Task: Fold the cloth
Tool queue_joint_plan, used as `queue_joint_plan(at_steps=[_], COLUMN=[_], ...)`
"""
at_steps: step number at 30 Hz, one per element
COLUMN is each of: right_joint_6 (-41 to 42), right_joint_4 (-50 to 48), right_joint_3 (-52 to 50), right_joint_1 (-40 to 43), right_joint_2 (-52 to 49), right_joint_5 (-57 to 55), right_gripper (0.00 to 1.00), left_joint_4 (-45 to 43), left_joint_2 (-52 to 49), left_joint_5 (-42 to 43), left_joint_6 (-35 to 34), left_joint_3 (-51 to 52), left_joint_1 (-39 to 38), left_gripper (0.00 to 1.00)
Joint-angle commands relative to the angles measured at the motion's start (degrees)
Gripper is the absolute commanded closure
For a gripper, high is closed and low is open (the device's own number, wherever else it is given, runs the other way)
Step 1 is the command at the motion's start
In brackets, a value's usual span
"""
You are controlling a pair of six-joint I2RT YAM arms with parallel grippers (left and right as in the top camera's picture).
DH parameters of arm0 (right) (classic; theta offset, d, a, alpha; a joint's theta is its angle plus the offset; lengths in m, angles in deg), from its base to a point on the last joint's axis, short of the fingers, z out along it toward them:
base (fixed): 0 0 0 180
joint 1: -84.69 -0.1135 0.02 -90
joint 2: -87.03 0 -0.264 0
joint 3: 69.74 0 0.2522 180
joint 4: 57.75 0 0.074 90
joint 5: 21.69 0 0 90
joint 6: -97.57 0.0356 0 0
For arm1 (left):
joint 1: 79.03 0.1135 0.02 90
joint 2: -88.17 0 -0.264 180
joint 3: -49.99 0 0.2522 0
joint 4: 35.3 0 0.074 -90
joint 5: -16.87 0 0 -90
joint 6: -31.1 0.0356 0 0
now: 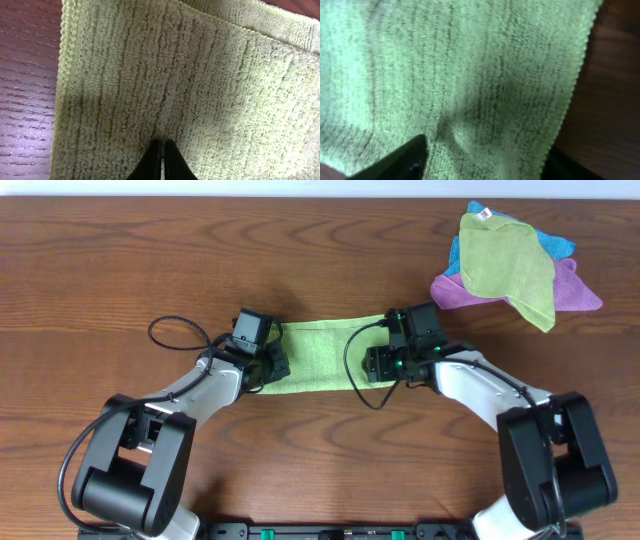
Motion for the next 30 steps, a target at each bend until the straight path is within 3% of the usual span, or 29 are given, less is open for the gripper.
queue_joint_plan(at_steps=[1,7,30], right_joint_6=[0.6,0.6,3.2], right_joint_4=[0.2,0.1,4.2], right_joint_3=[-0.4,-0.4,4.6], right_joint_1=[-0.3,-0.2,-7.7], right_joint_2=[-0.7,-0.7,8.2], right_joint_5=[-3.2,-9.3,-7.7], right_gripper=[0.47,0.97,0.99], left_joint_4=[0.3,0.3,0.2], left_joint_2=[-0.6,-0.6,-0.6], left_joint_5=[-0.4,-0.4,-0.1], left_joint_6=[0.6,0.6,0.6], left_joint_3=[-0.6,-0.6,-0.6], left_joint_1=[-0.1,-0.1,-0.1], left_gripper=[0.94,0.94,0.94])
